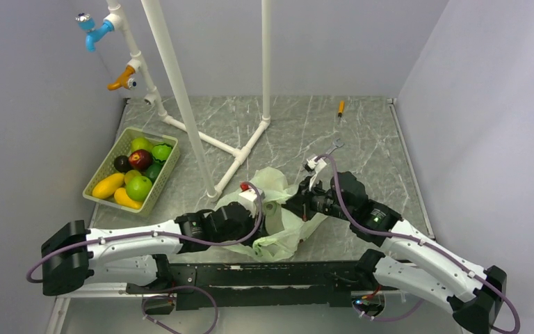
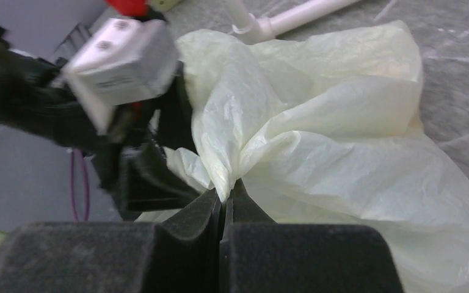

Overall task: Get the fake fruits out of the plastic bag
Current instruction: Adjust the plastic bag at the center of the board.

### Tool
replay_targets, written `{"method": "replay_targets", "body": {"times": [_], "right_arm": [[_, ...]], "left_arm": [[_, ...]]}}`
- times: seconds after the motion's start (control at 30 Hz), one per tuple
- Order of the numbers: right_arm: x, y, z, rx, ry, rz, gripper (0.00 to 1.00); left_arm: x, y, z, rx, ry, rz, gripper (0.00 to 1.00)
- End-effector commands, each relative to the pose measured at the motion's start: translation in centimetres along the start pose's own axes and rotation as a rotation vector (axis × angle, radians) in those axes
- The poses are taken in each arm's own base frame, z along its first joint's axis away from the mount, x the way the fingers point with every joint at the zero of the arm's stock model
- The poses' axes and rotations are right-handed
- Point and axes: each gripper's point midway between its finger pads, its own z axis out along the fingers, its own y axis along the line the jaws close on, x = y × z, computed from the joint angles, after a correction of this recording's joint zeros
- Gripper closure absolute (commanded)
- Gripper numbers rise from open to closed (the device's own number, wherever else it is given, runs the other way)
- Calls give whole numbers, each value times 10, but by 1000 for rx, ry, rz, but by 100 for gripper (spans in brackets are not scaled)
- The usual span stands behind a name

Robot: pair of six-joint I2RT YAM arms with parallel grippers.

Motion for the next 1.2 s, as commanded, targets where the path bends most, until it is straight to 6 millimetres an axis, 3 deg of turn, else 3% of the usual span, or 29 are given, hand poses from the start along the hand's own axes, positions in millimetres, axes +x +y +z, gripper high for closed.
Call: {"method": "replay_targets", "body": {"times": [0.0, 0.17, 0.2, 0.27, 0.43, 0.63, 0.77, 0.9, 1.17], "right_arm": [[-47, 57, -3, -264, -105, -2, 100], [-37, 134, -13, -501, -66, -14, 100], [-33, 144, -15, -509, -66, -35, 100], [-21, 141, -12, -476, -43, -44, 100], [18, 72, 7, -159, 13, -7, 100], [73, 5, 3, 137, 166, 77, 100], [98, -35, -2, 343, 233, 132, 100], [84, -65, 6, 435, 195, 200, 100], [5, -112, 44, 490, 122, 36, 100]], "left_arm": [[-20, 20, 10, -66, -163, -165, 41], [-1, 60, 12, -145, -239, -251, 41], [3, 66, 12, -146, -252, -266, 40], [7, 70, 12, -122, -274, -296, 40], [16, 68, 15, -90, -239, -286, 38], [21, 58, 15, -35, -206, -262, 28], [23, 61, 22, -72, -178, -264, 19], [11, 61, 32, -65, -164, -285, 14], [-40, 59, 44, -56, -175, -242, 8]]}}
